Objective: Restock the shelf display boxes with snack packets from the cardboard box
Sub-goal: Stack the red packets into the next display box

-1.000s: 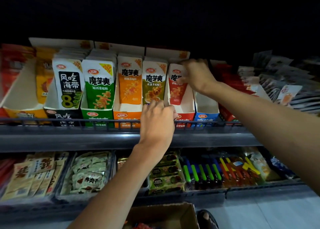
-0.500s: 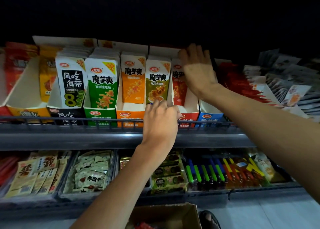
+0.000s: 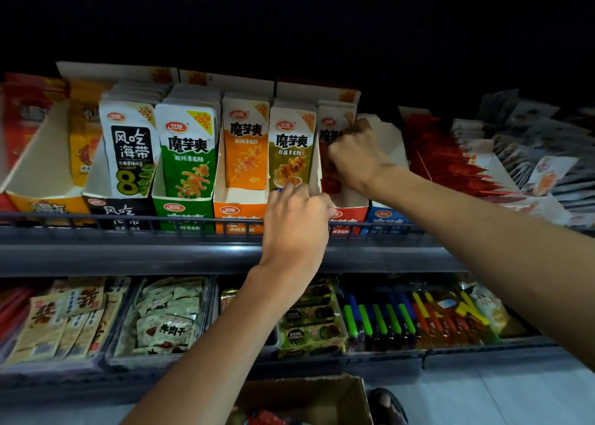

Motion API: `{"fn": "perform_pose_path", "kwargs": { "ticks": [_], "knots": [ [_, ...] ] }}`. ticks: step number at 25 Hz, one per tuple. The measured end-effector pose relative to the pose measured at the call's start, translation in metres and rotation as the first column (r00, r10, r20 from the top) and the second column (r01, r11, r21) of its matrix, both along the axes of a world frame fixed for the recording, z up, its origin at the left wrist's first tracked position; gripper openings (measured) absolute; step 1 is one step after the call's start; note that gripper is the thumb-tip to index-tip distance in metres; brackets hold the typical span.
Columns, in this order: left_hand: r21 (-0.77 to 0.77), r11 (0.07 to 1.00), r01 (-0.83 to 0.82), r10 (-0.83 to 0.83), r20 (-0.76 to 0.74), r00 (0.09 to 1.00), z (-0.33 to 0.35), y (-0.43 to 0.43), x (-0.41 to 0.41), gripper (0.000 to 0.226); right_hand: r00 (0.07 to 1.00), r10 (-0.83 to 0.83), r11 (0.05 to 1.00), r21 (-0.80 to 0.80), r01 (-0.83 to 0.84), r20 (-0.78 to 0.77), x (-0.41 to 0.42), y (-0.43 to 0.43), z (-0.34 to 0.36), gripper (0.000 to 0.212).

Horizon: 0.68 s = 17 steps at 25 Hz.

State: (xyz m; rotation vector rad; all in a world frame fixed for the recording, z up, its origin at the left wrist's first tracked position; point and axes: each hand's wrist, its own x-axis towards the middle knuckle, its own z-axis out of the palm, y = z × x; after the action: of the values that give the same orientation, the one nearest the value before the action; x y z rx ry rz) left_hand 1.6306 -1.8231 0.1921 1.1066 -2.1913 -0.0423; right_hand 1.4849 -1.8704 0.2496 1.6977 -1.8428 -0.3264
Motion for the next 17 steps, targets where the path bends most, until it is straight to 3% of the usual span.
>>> {"fn": "perform_pose_path", "kwargs": {
  "ticks": [3,6,10,13,15,17],
  "knots": [
    [-0.032,0.998,0.053,-0.053,0.005,0.999,-0.001,-0.002,0.002,0.018,0.996,0.073,0.997,-0.024,-0.072,0.059,-0.003,0.006,0.001,0.012],
    [-0.067,0.991,0.113,-0.111,0.039,0.993,0.000,0.002,0.010,0.022,0.956,0.137,0.990,-0.069,-0.124,0.260,-0.002,0.026,0.008,0.012],
    [-0.178,0.975,0.134,-0.131,0.028,0.991,0.000,0.013,0.037,0.029,0.822,0.288,0.955,-0.205,-0.212,0.492,0.005,0.079,0.005,0.008],
    [-0.217,0.953,0.210,-0.202,0.058,0.978,-0.015,0.025,0.065,0.022,0.671,0.336,0.940,-0.194,-0.280,0.661,0.021,0.127,-0.016,0.007],
    [-0.099,0.954,0.284,-0.266,0.160,0.950,-0.036,0.037,0.084,0.019,0.594,0.317,0.921,-0.089,-0.381,0.740,0.038,0.154,-0.044,0.011],
    [0.206,0.938,0.278,-0.337,0.366,0.868,-0.064,0.048,0.105,0.017,0.544,0.177,0.892,0.100,-0.442,0.820,0.058,0.175,-0.090,0.014]
  ]
}}
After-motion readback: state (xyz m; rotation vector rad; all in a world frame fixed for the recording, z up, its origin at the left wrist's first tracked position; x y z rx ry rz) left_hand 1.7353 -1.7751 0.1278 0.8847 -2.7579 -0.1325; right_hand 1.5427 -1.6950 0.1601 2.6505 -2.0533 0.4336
